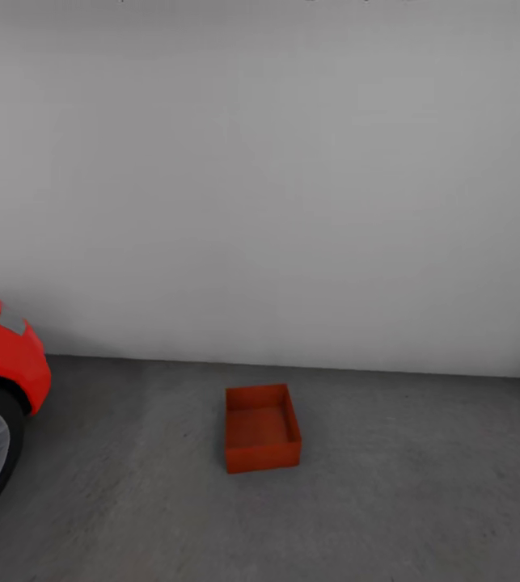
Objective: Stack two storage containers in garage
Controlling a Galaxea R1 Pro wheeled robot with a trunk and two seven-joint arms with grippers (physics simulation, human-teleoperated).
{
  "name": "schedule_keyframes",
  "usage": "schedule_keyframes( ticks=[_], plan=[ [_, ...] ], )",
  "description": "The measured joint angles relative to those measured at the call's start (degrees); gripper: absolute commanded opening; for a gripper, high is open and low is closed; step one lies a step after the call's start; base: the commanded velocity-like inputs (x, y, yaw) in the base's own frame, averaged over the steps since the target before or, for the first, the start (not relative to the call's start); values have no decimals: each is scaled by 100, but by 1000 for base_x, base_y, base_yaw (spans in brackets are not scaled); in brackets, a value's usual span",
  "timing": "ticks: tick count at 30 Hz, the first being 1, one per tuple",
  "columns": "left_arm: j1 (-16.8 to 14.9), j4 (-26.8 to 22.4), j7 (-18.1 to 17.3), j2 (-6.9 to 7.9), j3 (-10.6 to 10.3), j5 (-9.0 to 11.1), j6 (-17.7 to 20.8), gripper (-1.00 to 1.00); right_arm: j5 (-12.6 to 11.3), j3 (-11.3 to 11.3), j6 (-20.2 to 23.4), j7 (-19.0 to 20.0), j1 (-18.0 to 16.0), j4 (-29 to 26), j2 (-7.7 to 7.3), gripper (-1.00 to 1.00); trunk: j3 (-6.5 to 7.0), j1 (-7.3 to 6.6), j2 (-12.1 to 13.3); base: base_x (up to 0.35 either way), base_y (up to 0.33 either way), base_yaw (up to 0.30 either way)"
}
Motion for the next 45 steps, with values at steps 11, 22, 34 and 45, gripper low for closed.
schedule_keyframes(
  ticks=[11,22,34,45],
  plan=[
    [-1,1,0,0,0,0,0,100,1,-11,-8,-19,5,-4,-4,100,23,0,0,0,0,-46],
    [-1,2,0,-1,0,0,-1,100,-73,-18,-2,-15,5,-5,-20,100,26,0,0,0,0,-285],
    [-1,2,0,-1,0,0,-1,100,-71,-14,-1,-15,5,-5,-10,100,26,0,0,0,0,-298],
    [-1,2,0,-1,0,0,-1,100,-65,-13,-1,-15,5,-5,-10,100,26,0,0,0,0,-298]
  ],
)
